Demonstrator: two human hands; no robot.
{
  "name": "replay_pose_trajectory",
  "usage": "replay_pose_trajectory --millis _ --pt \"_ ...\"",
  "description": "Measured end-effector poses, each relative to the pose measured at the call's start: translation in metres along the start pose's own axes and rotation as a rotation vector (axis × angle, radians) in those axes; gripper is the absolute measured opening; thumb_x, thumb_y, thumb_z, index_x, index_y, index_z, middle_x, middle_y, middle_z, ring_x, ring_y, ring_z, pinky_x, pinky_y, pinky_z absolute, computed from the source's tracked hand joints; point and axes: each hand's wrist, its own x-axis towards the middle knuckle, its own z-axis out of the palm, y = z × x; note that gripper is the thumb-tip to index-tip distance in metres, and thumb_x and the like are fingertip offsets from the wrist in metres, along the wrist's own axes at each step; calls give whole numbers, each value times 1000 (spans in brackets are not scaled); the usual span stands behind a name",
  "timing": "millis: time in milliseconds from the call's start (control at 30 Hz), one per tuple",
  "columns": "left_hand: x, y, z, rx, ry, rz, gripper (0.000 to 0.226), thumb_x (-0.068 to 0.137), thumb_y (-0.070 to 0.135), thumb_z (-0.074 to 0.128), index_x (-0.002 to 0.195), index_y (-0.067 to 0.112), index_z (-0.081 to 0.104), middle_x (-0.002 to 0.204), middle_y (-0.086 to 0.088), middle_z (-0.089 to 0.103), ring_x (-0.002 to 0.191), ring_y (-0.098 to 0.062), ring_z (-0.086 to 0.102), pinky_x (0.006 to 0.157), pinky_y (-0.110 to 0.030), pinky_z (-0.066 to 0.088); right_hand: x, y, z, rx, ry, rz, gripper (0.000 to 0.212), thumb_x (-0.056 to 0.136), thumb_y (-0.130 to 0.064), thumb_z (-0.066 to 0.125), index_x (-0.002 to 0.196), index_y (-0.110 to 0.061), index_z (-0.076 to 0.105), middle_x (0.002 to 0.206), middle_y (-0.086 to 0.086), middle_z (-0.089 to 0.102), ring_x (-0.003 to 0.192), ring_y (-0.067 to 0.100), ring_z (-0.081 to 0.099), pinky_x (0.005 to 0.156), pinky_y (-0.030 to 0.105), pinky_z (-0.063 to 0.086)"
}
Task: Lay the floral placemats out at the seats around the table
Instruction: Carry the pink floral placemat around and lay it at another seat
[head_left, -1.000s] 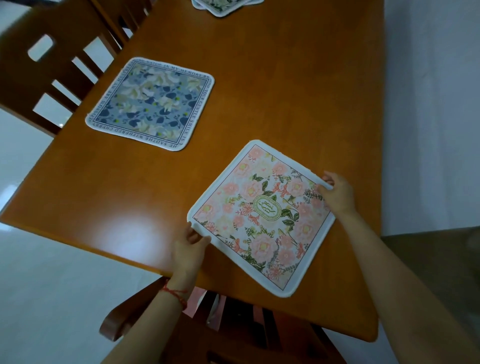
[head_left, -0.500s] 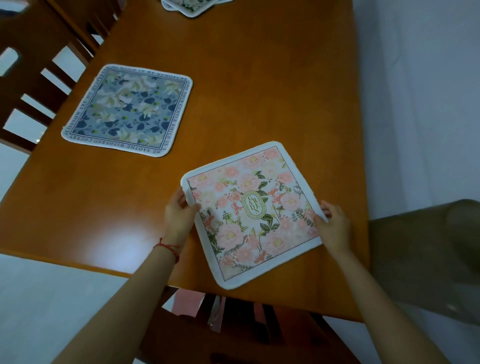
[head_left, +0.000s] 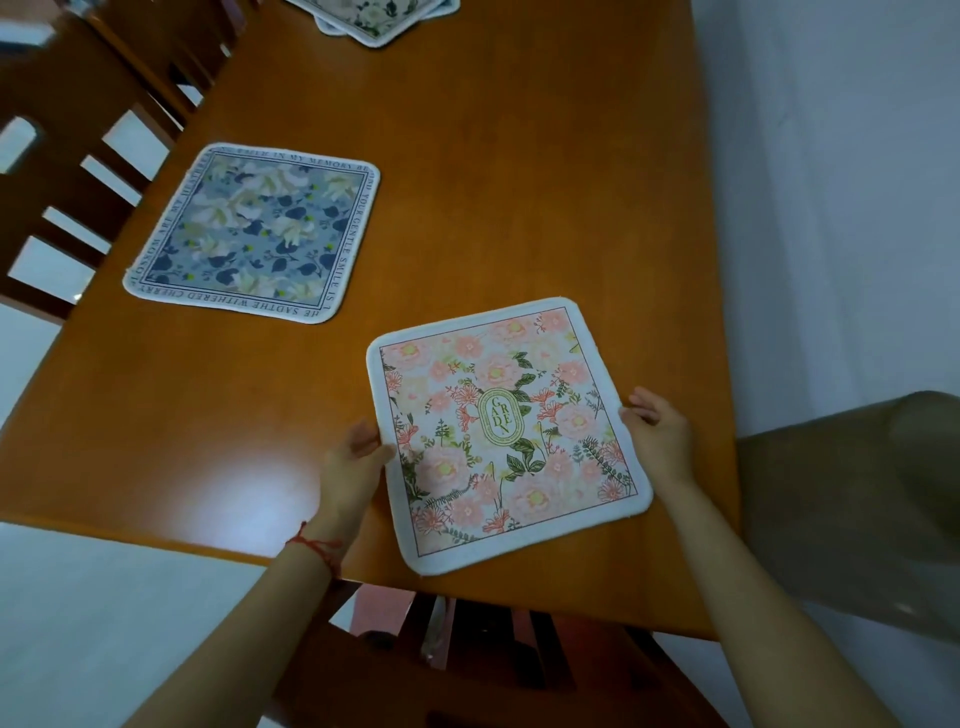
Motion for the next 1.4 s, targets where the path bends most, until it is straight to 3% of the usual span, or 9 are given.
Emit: replay_pose_trajectory --millis 133,267,367,533,633,767,833,1033,1400 --pt "-11 -2 6 -9 -35 57 39 83 -5 56 120 6 55 108 -6 63 98 -22 60 70 -22 48 1 -4 3 62 -38 37 40 87 -5 57 126 -2 51 122 14 59 98 15 55 80 29 46" --pt "-8 7 10 12 -67 118 29 83 -2 56 102 20 60 98 3 66 90 -18 63 72 -29 51 -13 3 0 53 -41 32 40 87 -3 56 127 -1 50 121 15 59 98 16 55 75 26 48" --pt "-5 18 14 14 -86 139 32 83 -2 57 87 29 57 90 11 63 84 -11 60 67 -25 49 -26 10 -4 53 -31 40 41 87 -2 56 128 -1 49 121 16 58 99 18 56 72 21 50" --pt "6 34 17 63 -123 173 27 83 -2 57 97 21 58 97 2 64 92 -22 61 77 -35 52 -46 19 -7 59 -1 69 41 87 -2 55 128 -1 49 122 16 58 106 22 56 83 30 48" --pt "5 42 18 62 -120 189 36 84 -6 54 83 29 54 88 10 60 89 -20 56 71 -27 49 -51 20 -7 68 14 64 41 86 -1 56 127 -1 49 123 16 58 108 23 56 84 31 48" --pt "3 43 18 42 -127 180 30 85 -6 53 102 18 58 99 5 61 89 -17 57 68 -23 52 -51 19 -5 89 27 73 41 86 -1 56 126 0 50 124 17 57 102 18 55 83 30 48" --pt "0 43 17 39 -130 183 29 86 -6 52 99 20 55 94 7 57 86 -15 56 60 -16 51 -50 18 -5 95 31 76 40 86 0 56 126 0 50 124 17 57 101 16 54 83 30 47" --pt "1 39 15 48 -140 158 46 86 -5 52 130 5 46 115 -1 54 100 -19 52 82 -33 44 -45 12 -5 100 39 76 41 86 0 56 126 1 50 125 18 57 101 15 54 83 28 46" --pt "2 35 13 34 -159 135 50 85 -4 55 133 3 43 129 -11 53 104 -19 52 82 -31 44 -56 13 -4 97 62 96 40 86 0 57 125 2 50 124 18 57 110 26 55 87 33 47"
